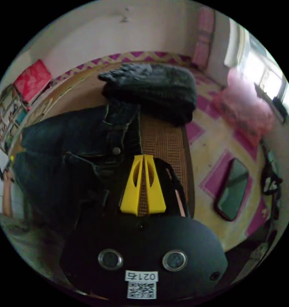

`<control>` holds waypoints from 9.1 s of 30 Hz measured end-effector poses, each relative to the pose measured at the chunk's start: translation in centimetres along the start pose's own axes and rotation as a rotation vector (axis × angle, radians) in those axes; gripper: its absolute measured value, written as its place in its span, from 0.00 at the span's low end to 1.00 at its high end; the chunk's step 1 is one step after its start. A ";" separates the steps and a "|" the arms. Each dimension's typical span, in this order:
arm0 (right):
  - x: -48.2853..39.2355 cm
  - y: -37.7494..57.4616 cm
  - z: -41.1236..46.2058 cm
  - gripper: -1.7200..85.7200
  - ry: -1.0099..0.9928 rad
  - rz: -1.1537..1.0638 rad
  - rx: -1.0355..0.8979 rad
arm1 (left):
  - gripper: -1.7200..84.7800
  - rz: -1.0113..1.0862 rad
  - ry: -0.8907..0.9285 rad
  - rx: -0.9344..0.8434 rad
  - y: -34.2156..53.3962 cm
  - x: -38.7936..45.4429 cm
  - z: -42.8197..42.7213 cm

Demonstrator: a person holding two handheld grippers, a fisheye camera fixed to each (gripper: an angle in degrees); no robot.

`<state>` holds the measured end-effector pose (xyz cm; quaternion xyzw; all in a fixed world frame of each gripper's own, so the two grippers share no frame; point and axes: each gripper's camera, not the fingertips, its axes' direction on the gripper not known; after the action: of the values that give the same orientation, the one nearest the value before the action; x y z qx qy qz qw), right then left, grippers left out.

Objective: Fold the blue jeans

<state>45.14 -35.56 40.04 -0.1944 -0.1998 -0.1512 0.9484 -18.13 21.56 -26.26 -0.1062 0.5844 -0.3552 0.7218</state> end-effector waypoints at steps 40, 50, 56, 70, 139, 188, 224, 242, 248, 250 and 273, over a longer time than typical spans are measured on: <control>-9.9 3.8 3.2 0.01 0.305 -0.292 -0.003 | 0.01 -0.120 0.029 0.000 7.0 5.3 -2.0; -3.6 13.2 -13.2 0.08 -0.021 0.034 0.219 | 0.06 -0.174 -0.145 0.039 9.5 6.4 -8.6; 1.4 23.5 -13.3 0.11 -0.240 0.294 0.158 | 0.07 -0.340 -0.117 0.037 12.5 4.3 -10.2; 11.8 27.3 -11.0 0.13 -0.629 0.696 0.286 | 0.12 -0.749 0.047 0.094 15.9 -5.3 -10.4; -18.2 4.4 9.7 0.02 -0.507 -0.151 0.102 | 0.07 -0.046 -0.247 -0.258 -17.2 -3.1 15.6; -21.5 19.9 16.3 0.01 -0.286 -0.169 0.289 | 0.01 0.201 -0.058 0.146 -25.5 35.9 12.0; 15.1 18.8 22.6 0.14 -0.683 0.854 0.332 | 0.07 0.372 0.308 -0.144 -12.8 48.3 26.1; -36.3 10.1 16.6 0.07 -0.031 -0.438 0.535 | 0.01 0.134 0.302 -0.070 -6.1 34.7 19.4; -56.2 13.2 36.4 0.07 0.073 -0.748 0.256 | 0.01 0.094 0.270 -0.077 -4.2 31.3 17.7; -57.3 13.7 39.8 0.07 0.021 -0.693 0.227 | 0.01 0.081 0.254 -0.075 -3.6 29.8 16.7; -38.3 7.7 45.5 0.07 -0.296 -0.265 0.171 | 0.07 -0.104 0.223 -0.011 -11.7 18.6 22.3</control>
<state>-0.11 -1.31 59.33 -0.1054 -0.3727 -0.2268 0.8936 -0.95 -4.65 -27.35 -0.1002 0.6567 -0.3984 0.6325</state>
